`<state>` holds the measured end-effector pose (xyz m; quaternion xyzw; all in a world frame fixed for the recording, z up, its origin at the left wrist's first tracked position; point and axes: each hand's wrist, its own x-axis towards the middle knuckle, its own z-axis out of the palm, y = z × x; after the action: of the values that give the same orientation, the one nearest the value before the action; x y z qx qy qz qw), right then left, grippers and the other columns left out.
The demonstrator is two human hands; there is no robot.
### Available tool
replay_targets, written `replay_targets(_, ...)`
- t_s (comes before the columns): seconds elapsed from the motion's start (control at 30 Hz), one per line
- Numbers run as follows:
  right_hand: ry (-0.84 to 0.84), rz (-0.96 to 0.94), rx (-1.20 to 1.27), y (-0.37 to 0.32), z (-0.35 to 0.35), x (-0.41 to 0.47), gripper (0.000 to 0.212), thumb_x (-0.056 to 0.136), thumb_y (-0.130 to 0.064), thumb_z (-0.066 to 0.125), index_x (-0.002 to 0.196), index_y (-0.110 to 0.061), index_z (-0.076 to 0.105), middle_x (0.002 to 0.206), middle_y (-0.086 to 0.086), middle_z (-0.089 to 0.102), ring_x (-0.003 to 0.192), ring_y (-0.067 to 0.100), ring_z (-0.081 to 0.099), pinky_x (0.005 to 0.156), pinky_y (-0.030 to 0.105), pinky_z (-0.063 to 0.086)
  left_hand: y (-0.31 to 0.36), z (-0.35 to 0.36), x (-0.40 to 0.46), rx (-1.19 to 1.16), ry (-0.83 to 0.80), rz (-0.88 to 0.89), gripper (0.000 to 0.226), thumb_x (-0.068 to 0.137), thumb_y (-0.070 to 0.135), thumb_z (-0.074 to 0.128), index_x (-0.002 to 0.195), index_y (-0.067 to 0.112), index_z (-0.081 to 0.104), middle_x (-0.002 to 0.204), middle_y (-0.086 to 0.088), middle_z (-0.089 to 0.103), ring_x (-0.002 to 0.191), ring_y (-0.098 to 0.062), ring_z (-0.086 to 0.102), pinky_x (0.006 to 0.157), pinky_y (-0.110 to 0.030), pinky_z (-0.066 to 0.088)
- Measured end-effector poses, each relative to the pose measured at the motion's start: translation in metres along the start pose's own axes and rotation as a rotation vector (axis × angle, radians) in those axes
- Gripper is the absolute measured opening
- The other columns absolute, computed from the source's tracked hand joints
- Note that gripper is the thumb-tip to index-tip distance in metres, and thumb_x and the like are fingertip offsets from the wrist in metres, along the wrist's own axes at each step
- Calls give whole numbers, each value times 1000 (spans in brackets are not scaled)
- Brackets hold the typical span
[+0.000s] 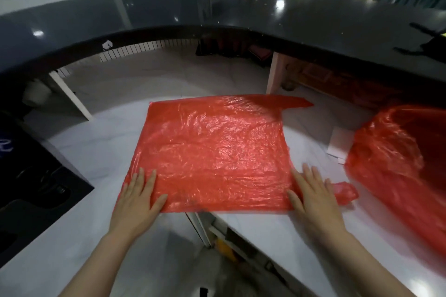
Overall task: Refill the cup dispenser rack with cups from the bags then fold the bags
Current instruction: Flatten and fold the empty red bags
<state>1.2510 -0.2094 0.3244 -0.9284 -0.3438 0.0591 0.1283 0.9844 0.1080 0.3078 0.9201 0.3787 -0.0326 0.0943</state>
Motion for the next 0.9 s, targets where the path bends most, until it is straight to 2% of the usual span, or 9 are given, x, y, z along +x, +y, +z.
replay_targets(0.1, 2, 97, 23, 19, -1, -17, 56, 98, -40, 42, 149, -20, 31, 159, 7, 21, 147, 25, 14, 118, 40, 9, -8, -3, 5, 1, -45, 31, 84, 79, 74, 5, 141, 28, -28, 156, -4, -22, 143, -13, -18, 118, -34, -9)
replay_targets(0.17, 24, 89, 148, 19, -4, -25, 48, 96, -21, 49, 144, -17, 42, 155, 7, 32, 145, 23, 23, 117, 35, 13, -16, -5, 4, 6, -65, 43, 86, 77, 74, 6, 141, 28, -28, 157, -4, -21, 144, -14, -18, 118, -34, -10)
replay_targets(0.23, 64, 127, 309, 14, -9, -33, 55, 84, 3, 51, 136, -15, 52, 148, 9, 44, 141, 23, 32, 116, 35, 19, -26, -7, 2, 11, -74, 32, 87, 76, 75, 6, 142, 28, -27, 157, -4, -20, 145, -15, -17, 118, -34, -10)
replay_targets(0.33, 155, 118, 285, 12, -10, -48, 61, 67, 14, 56, 124, -8, 62, 139, 9, 53, 137, 30, 38, 115, 41, 24, -41, -6, -1, 16, -78, 26, 87, 76, 76, 6, 143, 29, -25, 158, -4, -19, 145, -16, -17, 117, -35, -10)
replay_targets(0.5, 277, 244, 241, 20, -4, -63, 42, 75, 10, 59, 110, -9, 71, 125, 12, 62, 120, 32, 51, 106, 38, 35, -54, -7, -6, 25, -62, 37, 88, 75, 76, 5, 146, 31, -20, 158, -3, -19, 145, -15, -17, 118, -37, -8)
replay_targets(0.63, 341, 219, 216, 22, -7, -66, 32, 80, 9, 60, 100, -11, 77, 115, 13, 67, 109, 37, 55, 99, 40, 41, -56, -8, -8, 12, -47, 57, 85, 76, 77, 4, 144, 35, -22, 157, -2, -20, 144, -13, -18, 118, -37, -9)
replay_targets(0.73, 286, 264, 169, 16, -8, -69, 34, 85, 3, 58, 112, -12, 72, 126, 15, 61, 119, 36, 48, 103, 40, 36, -56, -7, -9, 1, -37, 54, 86, 74, 79, 3, 144, 35, -21, 156, -2, -21, 144, -13, -20, 118, -37, -10)
replay_targets(0.8, 221, 271, 17, 1, -7, -68, 47, 84, -3, 58, 129, -16, 61, 145, 14, 45, 136, 35, 33, 112, 43, 24, -54, -8, -10, 9, -36, 45, 88, 72, 80, 3, 143, 33, -23, 156, -2, -22, 142, -12, -22, 118, -36, -11)
replay_targets(0.9, 202, -37, -50, -40, -3, -63, 63, 83, -23, 64, 143, -25, 43, 156, 7, 27, 146, 32, 18, 118, 53, 14, -48, -8, -15, -4, -22, 40, 91, 75, 78, 7, 142, 28, -26, 156, -4, -23, 140, -13, -26, 118, -37, -10)
